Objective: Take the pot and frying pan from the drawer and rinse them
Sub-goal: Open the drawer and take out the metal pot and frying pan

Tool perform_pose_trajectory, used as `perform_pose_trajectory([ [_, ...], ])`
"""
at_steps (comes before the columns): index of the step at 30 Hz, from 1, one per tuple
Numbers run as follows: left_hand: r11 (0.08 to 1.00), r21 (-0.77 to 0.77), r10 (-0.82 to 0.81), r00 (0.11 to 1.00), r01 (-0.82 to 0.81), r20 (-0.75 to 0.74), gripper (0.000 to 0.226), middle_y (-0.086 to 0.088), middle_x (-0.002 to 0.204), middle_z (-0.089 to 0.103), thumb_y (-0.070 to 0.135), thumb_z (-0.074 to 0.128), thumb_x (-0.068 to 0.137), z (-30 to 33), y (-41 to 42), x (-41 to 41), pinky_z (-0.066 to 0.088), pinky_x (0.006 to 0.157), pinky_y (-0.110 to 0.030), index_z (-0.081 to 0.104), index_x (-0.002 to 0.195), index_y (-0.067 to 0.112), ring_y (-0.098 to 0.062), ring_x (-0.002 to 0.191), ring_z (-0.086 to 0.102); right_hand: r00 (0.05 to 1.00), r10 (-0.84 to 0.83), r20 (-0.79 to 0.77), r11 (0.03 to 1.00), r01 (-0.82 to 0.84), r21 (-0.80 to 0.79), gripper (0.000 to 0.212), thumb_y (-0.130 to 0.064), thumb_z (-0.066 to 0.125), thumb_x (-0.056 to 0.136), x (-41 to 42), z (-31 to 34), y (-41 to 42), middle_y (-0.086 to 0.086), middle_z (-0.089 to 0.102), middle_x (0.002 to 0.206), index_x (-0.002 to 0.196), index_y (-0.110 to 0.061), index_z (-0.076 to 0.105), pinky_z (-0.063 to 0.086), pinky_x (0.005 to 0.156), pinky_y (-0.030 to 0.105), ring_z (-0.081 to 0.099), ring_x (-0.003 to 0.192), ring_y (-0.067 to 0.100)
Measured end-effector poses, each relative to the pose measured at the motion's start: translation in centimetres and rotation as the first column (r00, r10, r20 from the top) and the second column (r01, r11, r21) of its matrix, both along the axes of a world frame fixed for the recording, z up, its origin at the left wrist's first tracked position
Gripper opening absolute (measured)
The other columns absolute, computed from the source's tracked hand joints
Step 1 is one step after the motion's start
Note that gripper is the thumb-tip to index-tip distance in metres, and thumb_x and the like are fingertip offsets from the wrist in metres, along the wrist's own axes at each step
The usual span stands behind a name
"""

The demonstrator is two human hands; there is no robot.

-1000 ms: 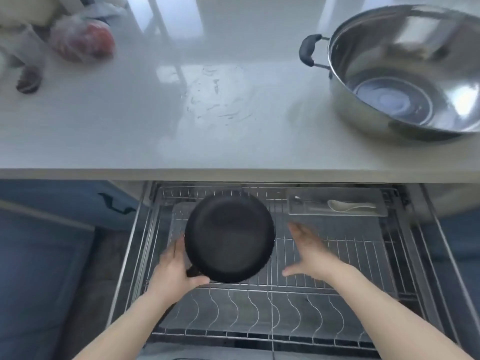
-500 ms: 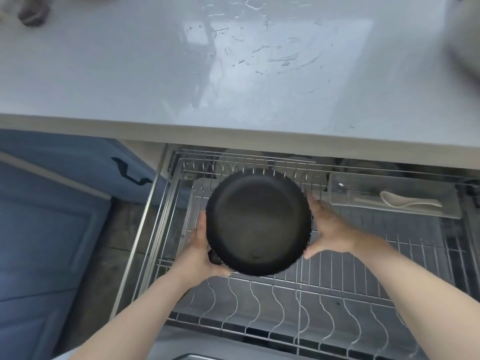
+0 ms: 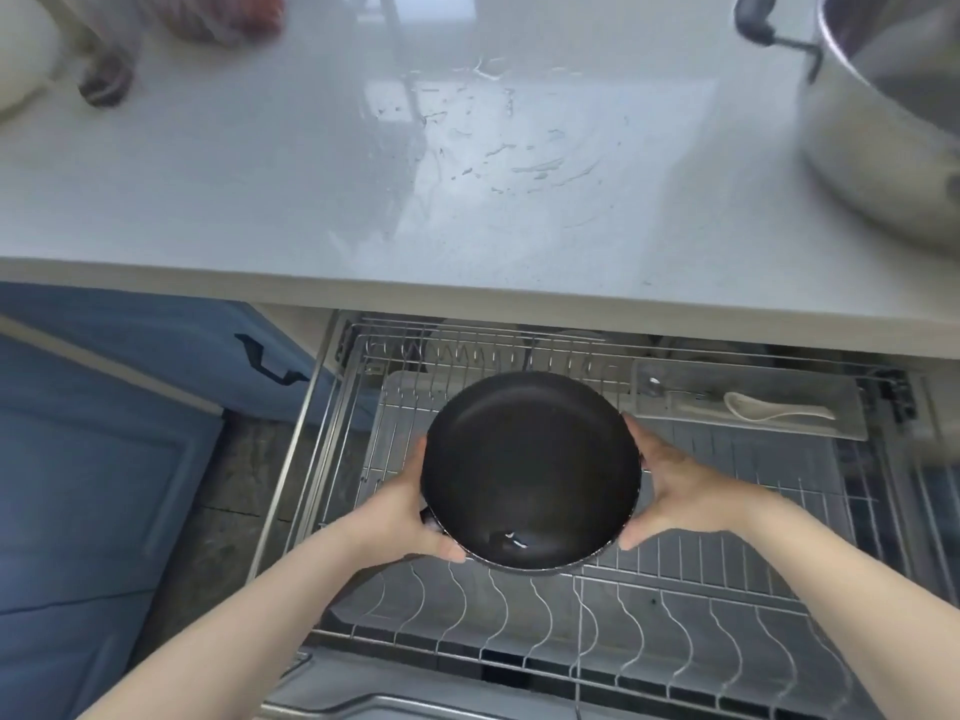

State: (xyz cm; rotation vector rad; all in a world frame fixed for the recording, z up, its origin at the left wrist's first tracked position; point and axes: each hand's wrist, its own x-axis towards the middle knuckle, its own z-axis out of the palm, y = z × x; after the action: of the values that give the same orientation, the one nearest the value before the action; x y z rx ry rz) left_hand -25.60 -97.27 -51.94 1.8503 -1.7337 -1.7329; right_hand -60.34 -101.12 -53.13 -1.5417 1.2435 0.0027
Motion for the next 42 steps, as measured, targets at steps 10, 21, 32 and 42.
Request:
perform_pose_trajectory([
  [10,0.992,0.023,-0.121,0.988,0.124,-0.1,0.128,0.038,0.134,0.038,0.023,0.092,0.058,8.8,2.5,-2.5,0.033,0.086,0.007,-0.001,0.138,0.061,0.029,0.116,0.036,0.993,-0.1,0.058,0.993,0.104,-0.057,0.128,-0.037,0.096,0.045,-3.1,10.3,7.1,-0.042,0.036,0.137,0.141,-0.063,0.014,0.032,0.103,0.01,0.032,0.131,-0.016],
  [21,0.967,-0.157,-0.221,0.966,0.199,-0.138,0.129,0.048,0.126,0.042,0.028,0.093,0.056,21.4,6.8,-3.2,0.034,0.085,0.004,-0.004,0.123,0.081,0.022,0.117,0.044,0.975,-0.218,0.042,0.955,0.222,-0.199,0.147,-0.043,0.095,0.04,-4.1,22.7,15.0,-0.035,0.022,0.147,0.151,-0.051,-0.002,0.03,0.115,0.023,0.018,0.141,-0.01],
  [32,0.916,-0.354,-0.205,0.979,0.188,-0.01,0.138,0.035,0.147,0.028,0.034,0.091,0.053,29.8,-4.1,3.7,0.035,0.107,-0.018,-0.01,0.14,0.068,0.009,0.131,0.04,0.973,-0.196,0.12,0.854,0.23,-0.466,0.144,-0.054,0.095,0.036,2.8,29.4,3.9,-0.029,0.037,0.145,0.15,-0.054,0.006,0.038,0.11,0.036,0.035,0.137,0.001],
  [42,0.91,-0.313,-0.261,0.962,0.273,0.079,0.134,0.044,0.123,0.035,0.037,0.091,0.048,27.0,-18.4,5.7,0.039,0.084,-0.007,-0.009,0.129,0.077,0.018,0.098,0.053,0.962,-0.266,0.062,0.84,0.263,-0.475,0.124,-0.058,0.09,0.037,4.9,25.7,-8.2,-0.035,0.039,0.127,0.133,-0.065,0.013,0.04,0.101,0.033,0.04,0.125,0.004],
])
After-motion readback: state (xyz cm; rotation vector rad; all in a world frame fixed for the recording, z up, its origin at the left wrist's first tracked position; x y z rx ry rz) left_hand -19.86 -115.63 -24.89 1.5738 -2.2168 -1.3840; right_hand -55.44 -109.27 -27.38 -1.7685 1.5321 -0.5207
